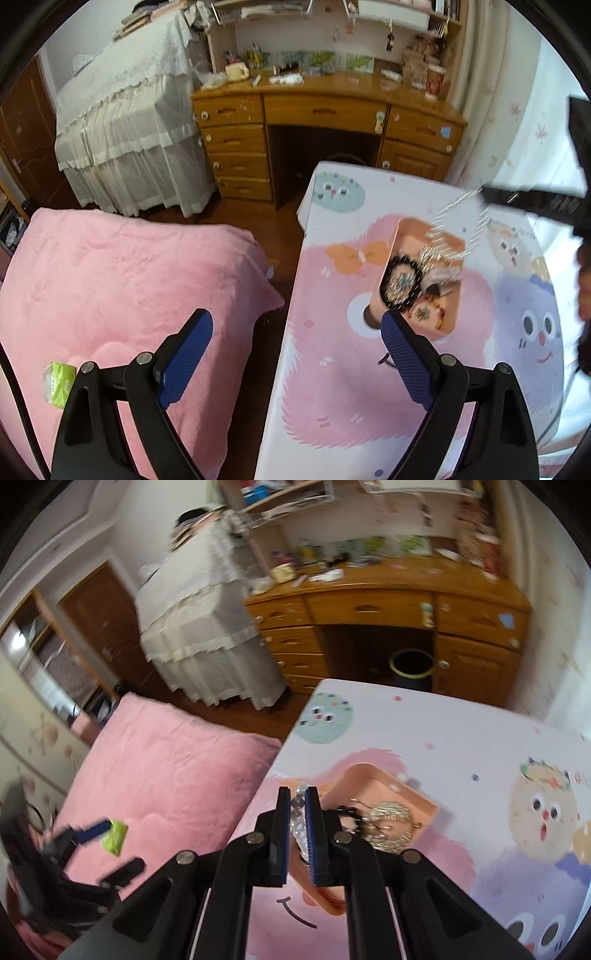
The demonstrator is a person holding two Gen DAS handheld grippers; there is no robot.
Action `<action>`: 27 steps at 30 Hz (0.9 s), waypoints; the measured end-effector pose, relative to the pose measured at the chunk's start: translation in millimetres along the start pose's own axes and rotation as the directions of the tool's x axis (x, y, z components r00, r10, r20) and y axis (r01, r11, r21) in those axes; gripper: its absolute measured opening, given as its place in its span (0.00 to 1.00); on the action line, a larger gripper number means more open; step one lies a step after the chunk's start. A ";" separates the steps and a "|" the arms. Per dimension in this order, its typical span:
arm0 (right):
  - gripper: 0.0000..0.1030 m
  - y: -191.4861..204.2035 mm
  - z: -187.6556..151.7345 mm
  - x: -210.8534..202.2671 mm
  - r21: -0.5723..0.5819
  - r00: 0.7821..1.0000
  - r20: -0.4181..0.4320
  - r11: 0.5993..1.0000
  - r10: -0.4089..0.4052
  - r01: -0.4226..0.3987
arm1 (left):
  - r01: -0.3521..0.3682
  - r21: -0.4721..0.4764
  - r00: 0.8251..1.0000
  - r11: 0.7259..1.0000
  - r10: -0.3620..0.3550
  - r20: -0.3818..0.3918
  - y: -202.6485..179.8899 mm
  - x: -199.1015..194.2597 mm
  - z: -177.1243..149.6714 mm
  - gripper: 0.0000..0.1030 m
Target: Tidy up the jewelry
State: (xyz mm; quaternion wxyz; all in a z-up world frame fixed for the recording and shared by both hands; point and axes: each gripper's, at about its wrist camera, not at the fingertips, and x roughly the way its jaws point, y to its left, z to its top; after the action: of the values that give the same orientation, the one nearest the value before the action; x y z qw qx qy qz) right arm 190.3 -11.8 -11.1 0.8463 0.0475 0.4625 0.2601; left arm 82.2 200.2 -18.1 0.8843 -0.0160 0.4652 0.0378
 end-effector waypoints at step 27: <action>0.78 -100.4 -276.6 -198.4 0.387 0.948 -0.150 0.865 -0.282 0.319 | 0.069 0.009 0.993 0.998 -0.068 -0.096 -174.7 -92.0 -93.4 0.89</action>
State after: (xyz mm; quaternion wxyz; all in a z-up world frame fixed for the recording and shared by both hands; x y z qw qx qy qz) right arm -79.9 -238.6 -49.9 0.8265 0.1382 0.5451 0.0251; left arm -32.2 15.3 3.6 0.8619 -0.0282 0.5062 0.0039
